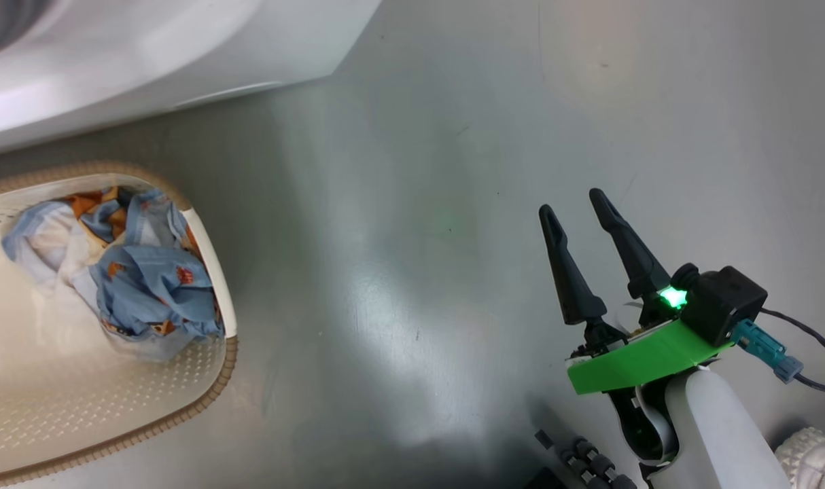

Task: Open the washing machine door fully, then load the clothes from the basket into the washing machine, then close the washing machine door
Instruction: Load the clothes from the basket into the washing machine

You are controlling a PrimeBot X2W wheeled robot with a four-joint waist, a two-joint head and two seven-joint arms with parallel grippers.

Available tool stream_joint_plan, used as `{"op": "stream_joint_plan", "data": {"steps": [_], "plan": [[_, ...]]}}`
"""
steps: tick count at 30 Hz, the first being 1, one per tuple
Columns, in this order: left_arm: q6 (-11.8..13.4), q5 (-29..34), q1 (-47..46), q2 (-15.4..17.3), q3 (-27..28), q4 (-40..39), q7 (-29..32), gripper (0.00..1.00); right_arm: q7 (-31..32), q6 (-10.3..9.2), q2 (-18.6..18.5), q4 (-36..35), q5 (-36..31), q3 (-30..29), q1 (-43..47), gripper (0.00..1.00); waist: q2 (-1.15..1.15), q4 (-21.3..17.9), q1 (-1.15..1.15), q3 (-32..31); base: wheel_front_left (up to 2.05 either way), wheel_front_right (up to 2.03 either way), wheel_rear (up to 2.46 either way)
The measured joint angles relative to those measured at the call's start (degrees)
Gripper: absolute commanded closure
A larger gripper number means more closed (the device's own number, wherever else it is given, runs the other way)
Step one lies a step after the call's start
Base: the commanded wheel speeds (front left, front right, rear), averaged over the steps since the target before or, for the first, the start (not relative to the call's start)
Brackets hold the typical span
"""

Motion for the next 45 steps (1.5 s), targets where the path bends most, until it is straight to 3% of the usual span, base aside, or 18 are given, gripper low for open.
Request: {"op": "stream_joint_plan", "data": {"steps": [3,8,9,10,11,23,45], "plan": [[0.27,1.54,1.38,-0.43,2.77,-5.55,-0.16,1.0,0.0,0.0,0.0,0.09,0.0,-0.01,-0.39,0.0,0.0,-0.24,0.0,0.4,0.0,0.0,0.0],[0.16,2.7,5.3,-1.32,5.11,-4.56,-0.15,1.0,0.0,0.0,0.0,0.54,0.01,0.02,-0.54,0.0,0.0,-0.24,0.0,0.12,0.0,0.0,0.0],[0.1,2.76,5.66,-1.6,5.49,-4.15,-0.15,0.96,0.0,0.0,0.0,0.57,0.01,0.01,-0.54,0.0,0.0,-0.21,0.0,0.02,0.0,0.0,0.0],[0.1,2.7,5.7,-2.07,6.12,-3.44,-0.16,0.44,0.0,0.0,0.0,0.62,0.03,0.0,-0.54,0.0,0.0,-0.17,0.0,-0.08,0.0,0.0,0.0],[0.05,2.6,5.69,-2.44,6.38,-2.35,-0.15,0.0,0.0,0.0,0.01,0.65,0.08,0.0,-0.54,0.0,0.0,-0.12,0.0,-0.22,0.0,0.0,0.0],[-0.82,2.45,6.61,-5.9,7.06,0.3,-0.16,0.0,0.0,0.0,-0.02,1.48,0.08,-0.75,-0.63,0.0,0.0,1.37,0.0,-2.7,0.0,0.0,0.0],[-0.85,-1.1,30.13,-10.88,9.25,-10.22,-0.15,0.0,0.0,0.0,-0.12,4.3,-2.08,-2.18,1.15,0.0,0.0,5.55,0.0,-15.09,0.0,0.0,0.0]]}}
